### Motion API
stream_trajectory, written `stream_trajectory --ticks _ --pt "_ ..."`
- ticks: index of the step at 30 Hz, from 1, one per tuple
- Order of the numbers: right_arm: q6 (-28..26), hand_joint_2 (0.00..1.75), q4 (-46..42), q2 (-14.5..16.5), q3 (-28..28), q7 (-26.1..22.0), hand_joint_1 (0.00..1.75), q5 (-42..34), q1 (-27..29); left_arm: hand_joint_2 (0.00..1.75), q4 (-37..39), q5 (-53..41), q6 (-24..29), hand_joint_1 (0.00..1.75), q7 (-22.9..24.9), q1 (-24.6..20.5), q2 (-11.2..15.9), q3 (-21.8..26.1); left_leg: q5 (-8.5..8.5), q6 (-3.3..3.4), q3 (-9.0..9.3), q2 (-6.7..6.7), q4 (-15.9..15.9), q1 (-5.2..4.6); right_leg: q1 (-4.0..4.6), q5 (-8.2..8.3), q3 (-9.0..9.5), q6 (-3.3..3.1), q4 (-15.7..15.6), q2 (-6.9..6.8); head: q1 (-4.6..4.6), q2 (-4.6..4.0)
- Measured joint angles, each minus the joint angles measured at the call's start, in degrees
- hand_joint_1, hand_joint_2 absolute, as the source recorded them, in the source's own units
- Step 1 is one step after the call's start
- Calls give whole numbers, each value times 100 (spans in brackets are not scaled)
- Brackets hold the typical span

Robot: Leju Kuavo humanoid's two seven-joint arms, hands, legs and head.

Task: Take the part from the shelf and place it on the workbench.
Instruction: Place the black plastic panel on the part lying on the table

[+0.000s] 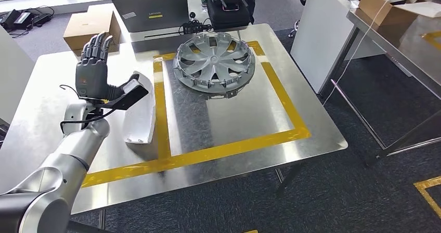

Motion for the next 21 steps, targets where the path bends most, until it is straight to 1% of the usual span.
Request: stream_trajectory --ticks 3,8,10,11,13,14,15,16,17,18,19,20,21 --pt "28 0 0 0 2 -2 0 25 -2 0 -265 -3 0 0 -297 -110 -14 3 0 0 0 0 0 0 -1 0 0 0 0 0 0 0" --pt "30 0 0 33 2 18 0 39 -9 0 -458 -21 0 0 -586 -193 -87 6 -8 31 -9 -1 28 -31 -20 17 2 39 -12 -1 -1 0" --pt "23 0 0 51 2 21 0 20 -11 0 -521 -29 0 0 -671 -201 -141 6 -3 55 -15 -1 33 -44 -32 28 2 60 -19 -1 -1 0" --pt "20 0 0 62 2 21 0 11 -11 0 -557 -39 0 0 -706 -202 -176 6 15 76 -18 -1 30 -51 -39 46 5 81 -29 0 -2 0" --pt "19 0 0 73 2 18 0 3 -14 0 -634 -66 0 0 -751 -207 -251 6 99 133 16 11 -46 -16 -32 41 -10 130 -29 0 1 0" --pt "19 0 0 75 2 15 0 1 -18 0 -667 -78 1 0 -763 -213 -293 6 149 162 30 23 -90 7 -27 -27 -55 156 59 -4 8 0" --pt "18 0 0 75 2 11 0 -3 -21 0 -692 -85 1 0 -770 -219 -332 6 186 182 40 36 -128 32 -26 -159 -148 179 257 -9 17 0" --pt "18 0 0 74 1 8 0 -8 -23 0 -705 -89 1 0 -772 -220 -366 6 203 191 27 49 -132 35 -39 -331 -294 204 587 -15 25 0" --pt "18 0 0 74 1 9 0 -13 -23 0 -711 -96 1 0 -771 -217 -395 6 209 196 9 59 -121 39 -58 -502 -475 228 984 -17 30 0" --pt "18 0 0 74 1 14 0 -19 -24 0 -714 -107 0 0 -769 -209 -420 6 206 193 -10 68 -102 43 -81 -604 -640 252 1332 -20 32 0" --pt "18 0 0 74 0 22 0 -26 -24 0 -714 -119 0 0 -759 -203 -446 6 199 184 -29 75 -75 51 -106 -607 -738 277 1527 -25 31 0" --pt "18 0 0 71 0 32 0 -33 -26 0 -714 -129 0 0 -745 -205 -469 6 186 166 -46 78 -43 65 -131 -499 -727 301 1490 -33 31 0" --pt "18 0 0 67 0 45 0 -40 -30 0 -714 -135 0 0 -727 -213 -492 6 163 140 -61 79 -1 85 -159 -307 -605 328 1231 -45 32 0"
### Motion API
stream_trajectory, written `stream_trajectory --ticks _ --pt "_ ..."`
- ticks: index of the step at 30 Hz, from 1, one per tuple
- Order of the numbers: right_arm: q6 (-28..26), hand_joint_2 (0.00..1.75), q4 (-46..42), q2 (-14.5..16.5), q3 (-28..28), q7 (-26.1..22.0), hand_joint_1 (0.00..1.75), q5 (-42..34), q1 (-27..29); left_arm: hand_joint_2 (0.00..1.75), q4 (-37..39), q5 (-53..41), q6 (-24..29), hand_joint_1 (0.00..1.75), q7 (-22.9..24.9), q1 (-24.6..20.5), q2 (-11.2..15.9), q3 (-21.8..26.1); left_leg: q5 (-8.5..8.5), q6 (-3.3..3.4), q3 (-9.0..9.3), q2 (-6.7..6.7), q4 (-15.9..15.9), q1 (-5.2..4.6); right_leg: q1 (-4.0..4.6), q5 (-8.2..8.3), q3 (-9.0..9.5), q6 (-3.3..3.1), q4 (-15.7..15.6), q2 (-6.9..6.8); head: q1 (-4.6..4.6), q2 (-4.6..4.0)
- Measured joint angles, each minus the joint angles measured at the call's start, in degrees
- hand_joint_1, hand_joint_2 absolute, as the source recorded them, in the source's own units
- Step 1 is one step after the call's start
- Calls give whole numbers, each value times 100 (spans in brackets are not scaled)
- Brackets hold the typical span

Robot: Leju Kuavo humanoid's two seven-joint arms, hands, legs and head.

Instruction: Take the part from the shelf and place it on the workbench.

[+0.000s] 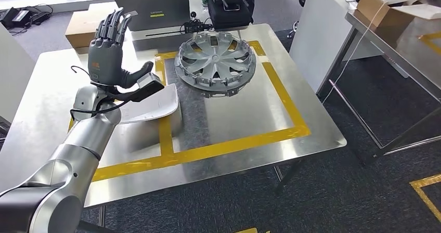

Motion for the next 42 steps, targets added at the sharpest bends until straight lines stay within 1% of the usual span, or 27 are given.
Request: stream_trajectory --ticks 2,3,5,8,10,12,13,14,15,18,19,22,23,24,25,27,28,29,30,31,32,34,35,37,39,40,42 --pt "1 0 0 -8 0 27 0 -8 -13 0 0 -1 0 0 31 -34 -33 0 -65 -74 -56 1 106 31 -27 276 355 38 -696 -23 7 0" --pt "2 0 0 -9 0 40 0 -11 -23 0 2 0 0 0 39 -54 -47 0 -95 -113 -95 -1 154 30 -24 323 458 17 -907 -25 12 0" --pt "3 0 0 -9 0 51 0 -17 -39 0 7 6 1 0 43 -89 -61 0 -124 -184 -166 -9 208 8 1 257 491 -85 -996 -11 20 0" --pt "3 0 0 -14 -2 50 0 -39 -48 0 14 11 2 0 36 -109 -59 0 -212 -281 -197 -14 291 22 -11 268 456 -234 -1054 -6 6 0" --pt "5 0 0 -14 -2 50 0 -54 -49 0 22 13 2 0 26 -116 -54 0 -543 -323 -363 -24 720 30 -14 318 426 -307 -1086 -12 -10 0" --pt "14 0 0 -14 -3 46 0 -60 -49 0 42 18 2 0 12 -116 -52 0 -920 -339 -634 -28 1399 30 1 368 367 -343 -1091 -13 -22 0" --pt "17 0 0 -14 -4 44 0 -60 -48 0 55 25 2 0 6 -113 -49 0 -986 -337 -713 -29 1615 30 9 396 332 -350 -1090 -12 -24 0" --pt "20 0 0 -14 -5 44 0 -61 -47 0 64 34 2 0 2 -112 -45 0 -942 -326 -705 -29 1645 29 15 426 297 -349 -1089 -9 -26 0" --pt "20 0 0 -14 -6 44 0 -61 -46 0 69 45 2 0 -2 -115 -42 0 -794 -306 -590 -30 1452 27 20 459 263 -343 -1088 -6 -27 0" --pt "20 0 0 -13 -7 48 0 -60 -48 0 72 73 2 0 -7 -153 -38 -1 -338 -243 -20 -36 398 -5 27 572 190 -275 -1097 1 -27 0" --pt "19 0 0 -12 -8 51 0 -59 -49 0 74 80 2 0 -7 -170 -36 -2 -283 -227 52 -40 220 -24 25 615 180 -236 -1107 1 -30 0" --pt "15 0 0 -12 -11 60 0 -60 -47 0 85 101 2 0 -6 -201 -27 -2 -165 -137 -32 -44 162 -52 12 745 174 -114 -1177 2 -40 0" --pt "11 0 0 -12 -13 62 0 -61 -45 0 90 104 2 0 -3 -212 -30 -3 -100 -88 -67 -39 147 -43 8 696 147 -82 -1159 1 -38 0" --pt "7 0 0 -12 -14 66 0 -61 -42 0 94 105 2 0 3 -224 -33 -4 -25 -39 -116 -32 127 -30 7 540 91 -57 -1046 0 -33 0" --pt "3 0 0 -12 -16 69 0 -62 -44 0 98 105 2 0 12 -236 -38 -5 49 -1 -177 -27 115 -19 2 293 5 -42 -817 -3 -26 0" --pt "0 0 0 -12 -17 68 0 -70 -49 0 108 97 2 0 36 -243 -40 -7 173 37 -331 -26 126 -28 8 -224 -190 -22 -118 -3 -15 0" --pt "0 0 0 -12 -17 65 0 -74 -51 0 118 91 2 0 47 -240 -39 -7 228 41 -415 -25 140 -34 11 -334 -237 -16 184 -3 -14 0" --pt "0 0 0 -12 -17 61 0 -77 -52 0 129 85 2 0 55 -238 -38 -7 280 40 -500 -24 158 -39 15 -324 -211 -15 342 -3 -14 0" --pt "0 0 0 -12 -17 58 0 -77 -52 0 137 81 2 0 58 -237 -36 -7 327 34 -584 -22 179 -41 19 -222 -87 -22 306 -4 -14 0" --pt "0 0 0 -12 -17 56 0 -78 -53 0 141 80 2 0 61 -237 -32 -7 369 22 -660 -22 202 -43 25 -87 137 -41 76 -4 -14 0" --pt "0 0 0 -13 -17 52 0 -78 -59 0 140 79 2 0 61 -239 -29 -7 405 6 -723 -20 225 -44 35 -31 418 -72 -291 -5 -14 0" --pt "0 0 -1 -17 -17 41 0 -79 -73 0 135 79 2 0 62 -243 -13 -7 470 -45 -802 -14 254 -52 72 -56 861 -131 -935 -4 -17 0" --pt "1 0 -2 -19 -17 37 0 -79 -80 0 132 79 2 0 62 -244 -4 -8 505 -79 -820 -9 254 -52 91 -100 951 -157 -1101 -4 -16 0" --pt "2 0 -2 -19 -19 32 0 -79 -78 0 128 71 2 0 62 -240 14 -11 584 -148 -832 -2 224 -51 103 -47 939 -209 -1164 -3 -10 0" --pt "3 0 -1 -14 -20 20 0 -81 -75 0 123 54 2 0 66 -237 56 -13 495 -217 -889 -21 289 -41 76 63 883 -280 -1215 -21 -10 0" --pt "3 0 0 -12 -21 10 0 -81 -74 0 121 45 2 0 71 -236 84 -13 315 -252 -955 -31 447 -36 58 129 835 -312 -1238 -32 -19 0" --pt "3 0 0 -8 -22 -13 0 -79 -75 0 120 25 2 0 86 -225 125 -13 -201 -314 -1137 -42 1049 -12 52 250 701 -350 -1248 -42 -33 0"
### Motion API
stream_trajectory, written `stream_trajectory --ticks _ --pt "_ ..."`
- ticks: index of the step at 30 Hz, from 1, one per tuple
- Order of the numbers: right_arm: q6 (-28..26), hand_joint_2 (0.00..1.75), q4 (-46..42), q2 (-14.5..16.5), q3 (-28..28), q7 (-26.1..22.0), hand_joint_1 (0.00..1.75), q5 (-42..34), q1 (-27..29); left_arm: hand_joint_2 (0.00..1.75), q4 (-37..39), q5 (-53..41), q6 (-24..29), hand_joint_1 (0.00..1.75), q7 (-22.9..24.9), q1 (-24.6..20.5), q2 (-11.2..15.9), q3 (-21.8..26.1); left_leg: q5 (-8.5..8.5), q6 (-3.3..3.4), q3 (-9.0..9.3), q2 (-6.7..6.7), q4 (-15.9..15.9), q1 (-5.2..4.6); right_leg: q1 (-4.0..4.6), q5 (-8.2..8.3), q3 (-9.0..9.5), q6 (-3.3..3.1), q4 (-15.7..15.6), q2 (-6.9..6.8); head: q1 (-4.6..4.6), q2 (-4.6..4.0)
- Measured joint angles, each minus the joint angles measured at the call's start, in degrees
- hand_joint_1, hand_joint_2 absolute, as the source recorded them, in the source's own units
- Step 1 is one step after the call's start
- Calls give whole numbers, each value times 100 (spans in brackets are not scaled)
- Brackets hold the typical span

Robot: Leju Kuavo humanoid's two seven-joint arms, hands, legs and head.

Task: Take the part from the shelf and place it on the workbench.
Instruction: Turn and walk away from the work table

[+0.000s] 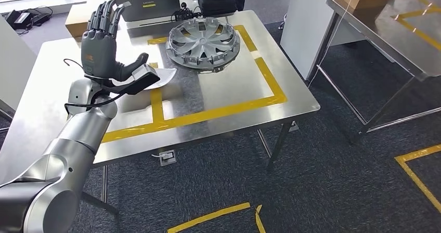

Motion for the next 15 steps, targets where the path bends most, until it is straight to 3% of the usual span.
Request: stream_trajectory --ticks 1,2,3,4,6,8,9,11,12,13,15 --pt "2 0 0 1 0 -8 0 2 1 0 0 -8 0 0 10 13 15 0 -191 -25 -75 0 342 12 -2 63 -81 0 2 -1 -4 0" --pt "7 0 0 3 0 -13 0 4 2 0 1 -15 0 0 18 27 26 0 -262 -46 -93 1 578 25 -7 127 -166 7 5 0 -4 0" --pt "13 0 0 3 0 -15 0 9 3 0 0 -18 0 0 26 38 36 0 -213 -62 -28 1 650 37 -14 193 -255 20 9 0 -6 0" --pt "21 0 0 4 0 -15 0 14 3 0 -2 -20 0 0 32 43 45 -1 -80 -75 130 2 534 50 -26 257 -341 42 16 0 -8 0" --pt "38 0 -1 3 0 -16 0 29 2 0 -21 -29 0 0 49 38 54 -2 101 -94 661 -1 -128 70 -48 374 -491 110 41 3 -12 0" --pt "63 0 -2 1 0 -22 0 51 2 0 -61 -52 0 0 69 38 64 -5 50 -27 1027 -31 -691 54 -50 486 -563 199 50 7 -14 0" --pt "78 0 -2 -1 0 -27 0 61 3 0 -77 -64 0 0 76 39 74 -6 5 32 1074 -44 -812 34 -49 546 -570 242 34 12 -14 0" --pt "102 0 -2 -1 1 -43 0 83 16 0 -85 -75 0 0 77 34 104 -7 82 167 994 -42 -831 19 -64 649 -570 322 -24 22 -20 0" --pt "112 0 -2 -2 1 -48 0 92 26 0 -84 -71 0 0 71 28 116 -7 144 227 952 -30 -833 18 -75 596 -600 352 -7 25 -20 0" --pt "123 0 -2 -2 2 -52 0 104 38 0 -84 -64 0 0 63 21 129 -7 218 279 890 -20 -841 24 -79 418 -660 375 114 24 -16 0" --pt "142 0 -2 -2 2 -53 0 126 47 0 -85 -52 0 0 48 14 163 -7 374 341 733 -12 -845 25 -69 -188 -846 392 713 22 2 0"
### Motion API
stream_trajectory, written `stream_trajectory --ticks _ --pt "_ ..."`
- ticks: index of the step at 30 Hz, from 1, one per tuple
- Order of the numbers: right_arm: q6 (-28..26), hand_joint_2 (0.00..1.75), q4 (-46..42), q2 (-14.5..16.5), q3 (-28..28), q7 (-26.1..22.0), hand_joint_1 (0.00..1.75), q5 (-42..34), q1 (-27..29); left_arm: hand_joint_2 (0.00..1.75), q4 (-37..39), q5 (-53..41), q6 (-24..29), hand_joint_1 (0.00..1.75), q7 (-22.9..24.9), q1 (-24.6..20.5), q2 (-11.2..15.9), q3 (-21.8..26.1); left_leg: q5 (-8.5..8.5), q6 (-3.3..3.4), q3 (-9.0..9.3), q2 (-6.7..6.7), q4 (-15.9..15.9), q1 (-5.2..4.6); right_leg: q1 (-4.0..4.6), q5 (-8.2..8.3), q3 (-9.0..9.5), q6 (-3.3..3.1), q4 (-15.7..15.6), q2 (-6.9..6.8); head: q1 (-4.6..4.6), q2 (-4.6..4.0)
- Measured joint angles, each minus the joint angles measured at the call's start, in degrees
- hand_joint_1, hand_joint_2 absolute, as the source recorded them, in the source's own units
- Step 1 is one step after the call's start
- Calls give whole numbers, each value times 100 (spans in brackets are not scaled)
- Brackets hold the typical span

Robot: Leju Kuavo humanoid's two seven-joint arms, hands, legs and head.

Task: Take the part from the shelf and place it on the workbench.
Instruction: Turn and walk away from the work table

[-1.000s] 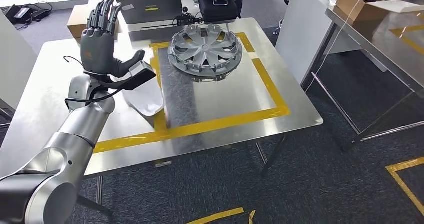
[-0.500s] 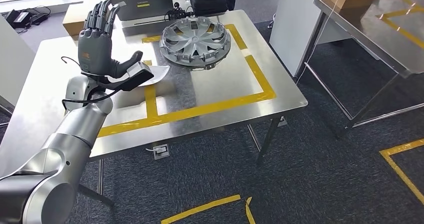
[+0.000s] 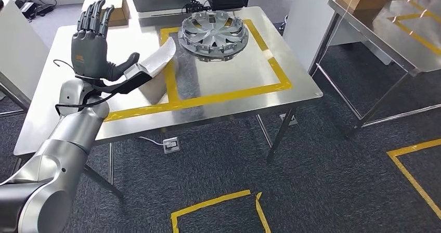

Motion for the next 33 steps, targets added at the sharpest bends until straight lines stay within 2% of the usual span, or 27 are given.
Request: stream_trajectory --ticks 1,2,3,4,5,6,8,9,10,12,13,14,16,17,18,19,20,21,23,24,25,27,28,30,31,32,33 --pt "7 0 0 0 0 2 0 9 0 0 -1 -3 0 0 -2 8 22 0 76 13 -93 -2 3 -8 11 -266 -86 0 396 0 7 0" --pt "10 0 0 0 1 4 0 22 -2 0 -2 -16 0 0 2 23 47 0 147 20 -184 -2 6 -21 27 -397 -128 -7 731 1 9 0" --pt "12 0 0 0 1 9 0 32 -4 0 -5 -32 0 0 9 46 71 0 217 23 -274 -1 10 -39 44 -398 -96 -26 930 1 9 0" --pt "13 0 0 0 2 14 0 41 -5 0 -15 -50 0 0 16 73 92 0 284 23 -360 0 12 -57 65 -295 31 -59 936 2 9 0" --pt "13 0 0 -1 3 17 0 49 -6 0 -29 -66 0 0 21 97 111 0 348 21 -440 -1 14 -76 92 -162 258 -108 749 4 9 0" --pt "13 0 -1 -8 4 20 0 49 -11 0 -50 -77 0 0 23 114 125 0 410 17 -504 1 18 -87 127 -109 567 -179 392 6 8 0" --pt "21 0 -3 -33 7 18 0 50 -23 0 -101 -90 0 0 23 124 150 1 510 -17 -578 6 16 -103 193 -199 1125 -298 -376 -2 6 0" --pt "30 0 -4 -44 8 17 0 50 -30 0 -119 -92 0 0 21 123 159 2 555 -48 -584 12 8 -94 218 -268 1274 -338 -610 -3 8 0" --pt "41 0 -4 -49 8 17 0 50 -33 0 -129 -92 0 0 12 123 171 2 601 -85 -583 17 -14 -87 236 -272 1317 -356 -709 -4 11 0" --pt "57 0 -1 -43 9 21 0 50 -31 0 -123 -87 0 0 -14 121 201 2 624 -156 -606 14 -25 -74 217 -146 1261 -400 -759 -12 17 0" --pt "60 0 1 -45 8 21 0 50 -30 0 -117 -84 0 0 -27 117 223 2 504 -186 -653 5 50 -74 196 -69 1212 -431 -786 -23 9 0" --pt "63 0 3 -47 8 19 0 50 -28 0 -110 -79 0 0 -33 114 245 2 280 -219 -727 -4 233 -69 168 12 1148 -454 -809 -34 3 0" --pt "79 0 4 -56 8 11 0 50 -26 0 -92 -75 0 0 -38 115 285 2 -291 -282 -900 -10 884 -35 149 153 987 -475 -813 -42 -14 0" --pt "91 0 4 -57 8 9 0 50 -21 0 -83 -74 0 0 -38 123 303 2 -453 -312 -954 -9 1226 -17 140 225 895 -466 -810 -42 -15 0" --pt "104 0 4 -57 9 8 0 51 -15 0 -74 -74 0 0 -38 130 319 2 -474 -337 -949 -8 1457 -3 130 295 801 -453 -807 -44 -16 0" --pt "114 0 4 -57 9 9 0 51 -11 0 -68 -74 0 0 -41 134 331 2 -373 -357 -866 -7 1525 10 117 363 708 -433 -800 -47 -17 0" --pt "122 0 4 -57 9 9 0 52 -8 0 -64 -73 0 0 -49 135 338 2 -210 -375 -688 -6 1401 23 101 428 617 -409 -791 -51 -18 0" --pt "127 0 4 -57 9 9 0 51 -9 0 -63 -70 0 0 -59 130 343 2 -100 -391 -422 -7 1102 39 90 487 539 -377 -771 -54 -18 0" --pt "130 0 3 -64 8 10 0 48 -10 0 -67 -60 1 0 -79 115 341 2 -167 -374 140 -18 353 35 85 591 420 -299 -729 -54 -22 0" --pt "129 0 3 -68 8 11 0 43 -10 0 -67 -56 1 0 -83 109 340 2 -263 -338 292 -26 102 25 90 641 392 -258 -716 -52 -24 0" --pt "127 0 3 -71 7 11 0 38 -8 0 -63 -54 1 0 -83 106 339 2 -321 -286 339 -32 -14 3 89 692 375 -221 -720 -50 -25 0" --pt "121 0 3 -73 7 10 0 21 5 0 -47 -53 1 0 -71 102 342 2 -256 -162 255 -18 -25 -7 70 743 349 -144 -728 -42 -28 0" --pt "119 0 4 -73 7 9 0 15 13 0 -41 -55 0 0 -59 97 341 2 -196 -101 210 -5 -27 -6 58 633 310 -111 -657 -38 -26 0" --pt "116 0 4 -73 7 9 0 11 20 0 -36 -72 0 0 -24 85 340 2 -51 -15 81 11 -34 2 49 120 158 -64 -204 -29 -10 0" --pt "115 0 4 -73 7 9 0 13 19 0 -36 -86 0 0 -1 84 341 2 21 3 -3 8 -32 -4 51 -177 66 -50 156 -26 -2 0" --pt "114 0 4 -72 7 9 0 14 16 0 -34 -103 0 0 24 87 344 2 94 10 -95 5 -27 -14 52 -375 -6 -42 520 -22 3 0" --pt "111 0 4 -72 7 9 0 17 14 0 -33 -123 0 0 50 91 349 2 164 13 -188 3 -22 -25 56 -441 -22 -45 789 -21 4 0"
